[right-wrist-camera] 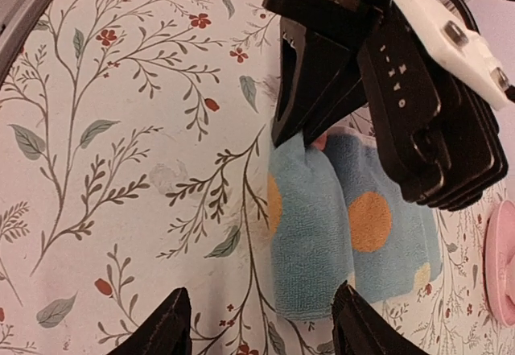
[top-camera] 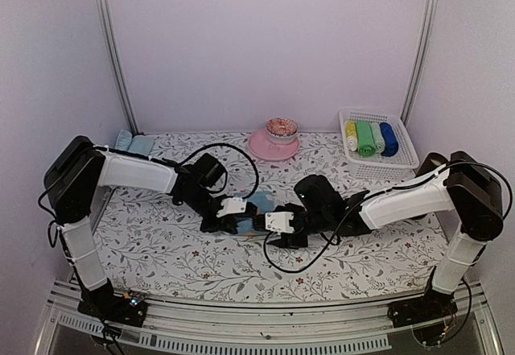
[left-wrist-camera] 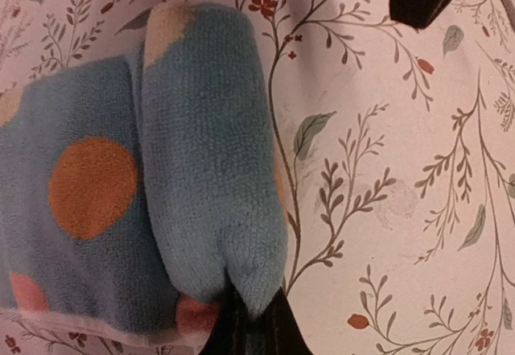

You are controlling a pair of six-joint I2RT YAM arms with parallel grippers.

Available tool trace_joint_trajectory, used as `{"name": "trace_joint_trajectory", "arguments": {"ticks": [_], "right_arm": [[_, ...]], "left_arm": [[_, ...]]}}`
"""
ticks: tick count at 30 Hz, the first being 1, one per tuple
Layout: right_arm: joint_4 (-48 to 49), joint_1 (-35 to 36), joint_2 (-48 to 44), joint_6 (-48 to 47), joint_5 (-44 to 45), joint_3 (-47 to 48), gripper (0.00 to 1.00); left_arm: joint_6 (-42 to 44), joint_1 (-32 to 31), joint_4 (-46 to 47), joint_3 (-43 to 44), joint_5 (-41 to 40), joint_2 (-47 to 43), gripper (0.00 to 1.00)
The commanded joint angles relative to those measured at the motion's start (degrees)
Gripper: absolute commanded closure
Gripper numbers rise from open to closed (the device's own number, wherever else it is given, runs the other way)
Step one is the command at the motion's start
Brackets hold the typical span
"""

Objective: Roll the towels
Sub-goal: Roll the towel at the center of the board.

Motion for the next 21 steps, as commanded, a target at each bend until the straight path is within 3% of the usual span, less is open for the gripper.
{"name": "trace_joint_trajectory", "arguments": {"ticks": [1,16,21], "right_arm": [[6.1,1.3,4.2,-4.1,7.0,1.9,0.39],[9.1,4.5,12.6,-9.7,15.5,5.9,0.42],[8.0,4.6,15.3,-9.3,19.5,7.7,0.48]], "left_arm": [[-0.9,1.9,-9.6,3.4,5.2,3.4,1.0],[-0.7,4.1,-13.5,7.4,8.8,8.3,1.0],[-0.7,4.3,-13.6,7.3,9.0,8.2,1.0]]}}
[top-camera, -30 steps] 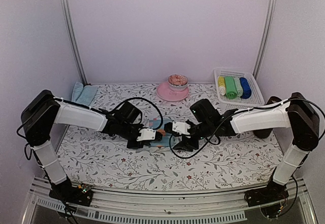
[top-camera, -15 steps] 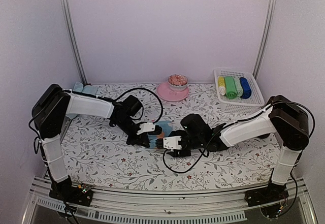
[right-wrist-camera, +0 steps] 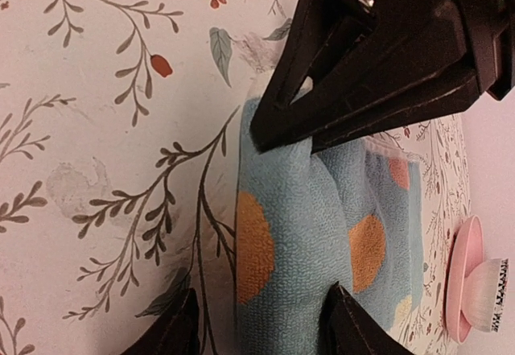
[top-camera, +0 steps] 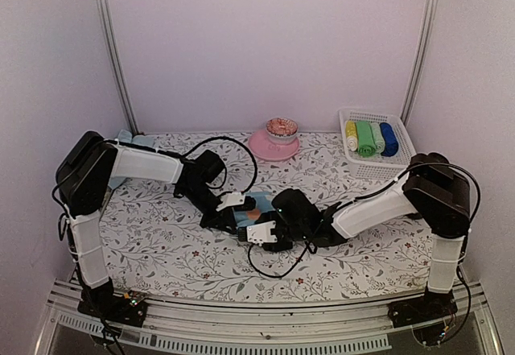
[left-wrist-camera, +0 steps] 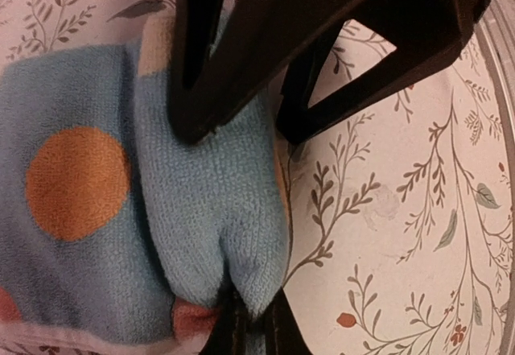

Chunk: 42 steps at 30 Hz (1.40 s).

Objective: Roll the towels
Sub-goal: Roll the towel at the center of the board.

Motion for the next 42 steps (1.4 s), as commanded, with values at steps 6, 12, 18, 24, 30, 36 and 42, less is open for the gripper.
{"name": "trace_joint_trajectory", "arguments": {"ticks": [6,12,18,24,30,36,42], "right_arm": [[-1.8,0.4,4.7,0.8,8.0,3.5,0.58],[-10.0,0.3,5.7,3.5,5.1,6.5,0.79],[-16.4,0.1,5.0,7.5,-0.8,9.1,0.88],[-24.3,-1.0,5.4,11.6,-7.8,12.9,0.91],[-33.9,-3.5,8.0,16.0,-17.7,20.1,0.92],[-43.3,-5.7,12.7,19.9,-24.1,28.2,0.91],[-49.5,-7.8,17.3,22.2,-30.3,34.6,0.91]], "left_arm": [[0.3,0.7,-4.0,-0.6,-0.4,1.6,1.0],[-0.4,1.2,-1.5,-1.8,-2.0,-2.7,0.98],[-4.0,1.8,8.7,-7.6,-6.1,-9.9,0.67],[-4.5,2.3,19.8,-17.9,-8.8,-19.4,0.5],[-2.3,3.4,38.7,-33.6,-11.3,-30.8,0.48],[2.2,3.1,51.5,-45.2,-12.7,-37.1,0.45],[8.9,-1.1,59.3,-51.7,-18.1,-37.2,0.46]]}}
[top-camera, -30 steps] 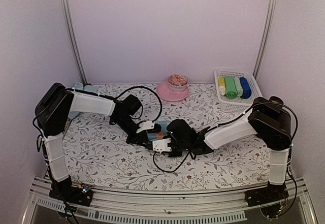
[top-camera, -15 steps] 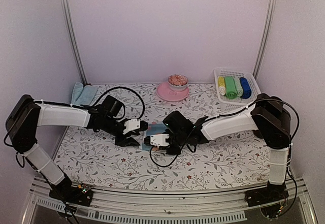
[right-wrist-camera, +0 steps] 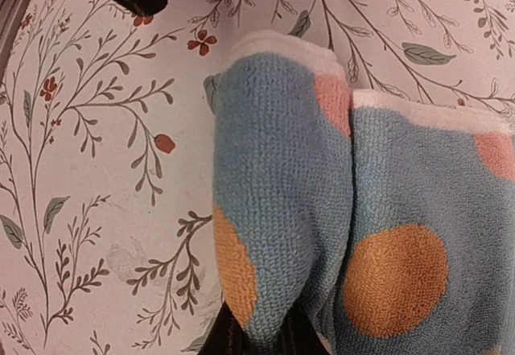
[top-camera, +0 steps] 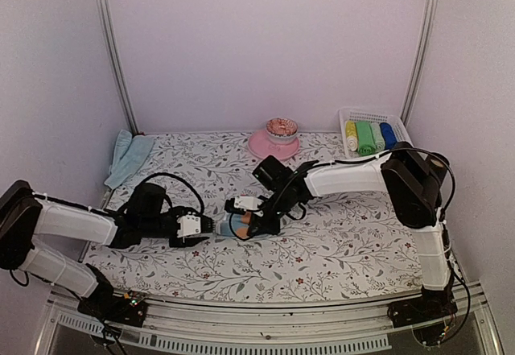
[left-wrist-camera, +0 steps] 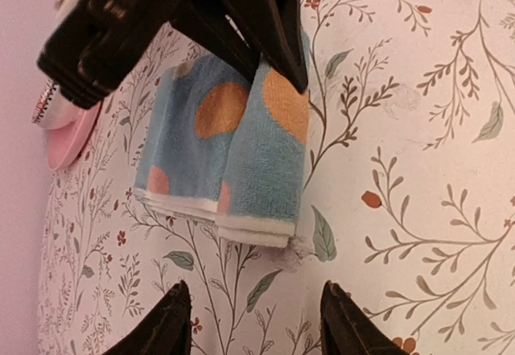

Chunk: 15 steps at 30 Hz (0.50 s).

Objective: Roll the towels
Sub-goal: Roll the towel at the center of the board.

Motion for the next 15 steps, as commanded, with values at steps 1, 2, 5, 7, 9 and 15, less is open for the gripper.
{"name": "trace_joint_trajectory", "arguments": {"ticks": [1,2,5,7,9,15], "right_arm": [[-9.5,-1.5,5.0,3.3,-7.7,3.7,0.91],[-10.3,-1.8,5.5,3.5,-8.5,4.7,0.91],[-13.7,-3.0,7.6,4.5,-11.6,8.4,0.91],[-15.6,-3.4,8.8,4.8,-13.2,10.3,0.91],[-16.7,-3.6,9.9,4.9,-14.3,11.3,0.91],[-18.3,-3.6,11.4,4.4,-15.6,12.3,0.91]], "left_arm": [[6.8,-4.0,12.7,-5.2,-5.6,-0.3,0.46],[7.6,-5.1,14.5,-6.2,-6.7,0.0,0.46],[8.8,-7.7,18.0,-7.0,-8.6,1.1,0.46],[9.1,-9.4,20.7,-7.0,-10.5,2.6,0.47],[9.8,-10.9,23.8,-7.0,-12.5,4.4,0.47],[13.1,-14.7,32.0,-5.6,-18.9,12.5,0.49]]}}
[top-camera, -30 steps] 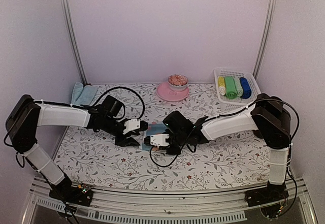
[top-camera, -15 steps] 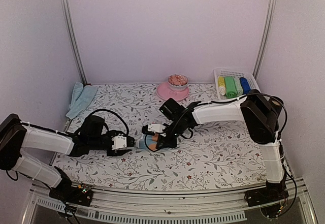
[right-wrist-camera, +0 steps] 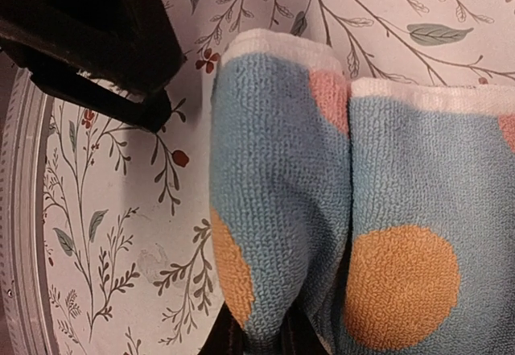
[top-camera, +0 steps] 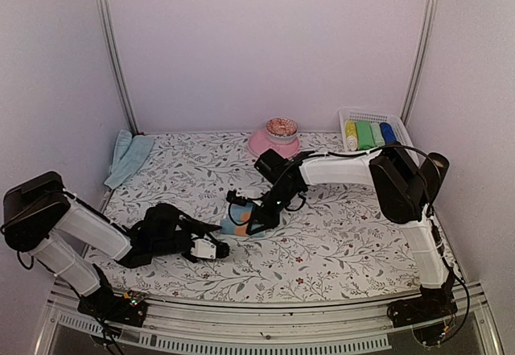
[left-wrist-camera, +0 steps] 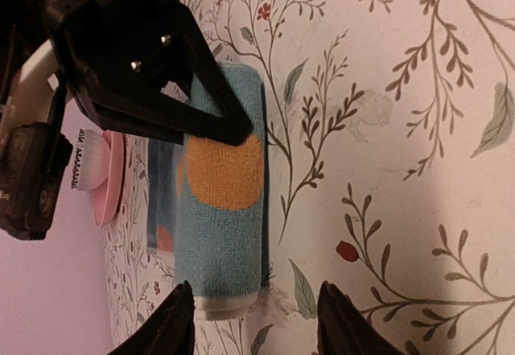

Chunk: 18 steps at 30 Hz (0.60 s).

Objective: Roll the towels
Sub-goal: Roll the towel at the center of the board.

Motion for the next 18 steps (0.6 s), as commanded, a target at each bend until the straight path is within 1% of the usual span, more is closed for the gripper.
{"name": "trace_joint_trajectory", "arguments": {"ticks": [1,11,13,18], "right_arm": [[-5.5,0.5,3.5,0.5,-1.6,-0.3,0.91],[-5.9,0.1,3.3,0.1,-1.8,-0.5,0.91],[-5.9,0.1,3.4,0.0,-1.8,-0.5,0.91],[-5.9,0.0,3.5,-0.1,-2.0,-0.6,0.92]], "left_arm": [[3.4,-2.5,9.4,1.1,-5.3,4.8,0.49],[4.6,-4.5,16.2,2.7,-9.2,11.2,0.48],[5.1,-4.7,16.2,3.4,-10.2,12.5,0.48],[5.8,-4.9,14.4,4.3,-11.3,14.5,0.53]]}}
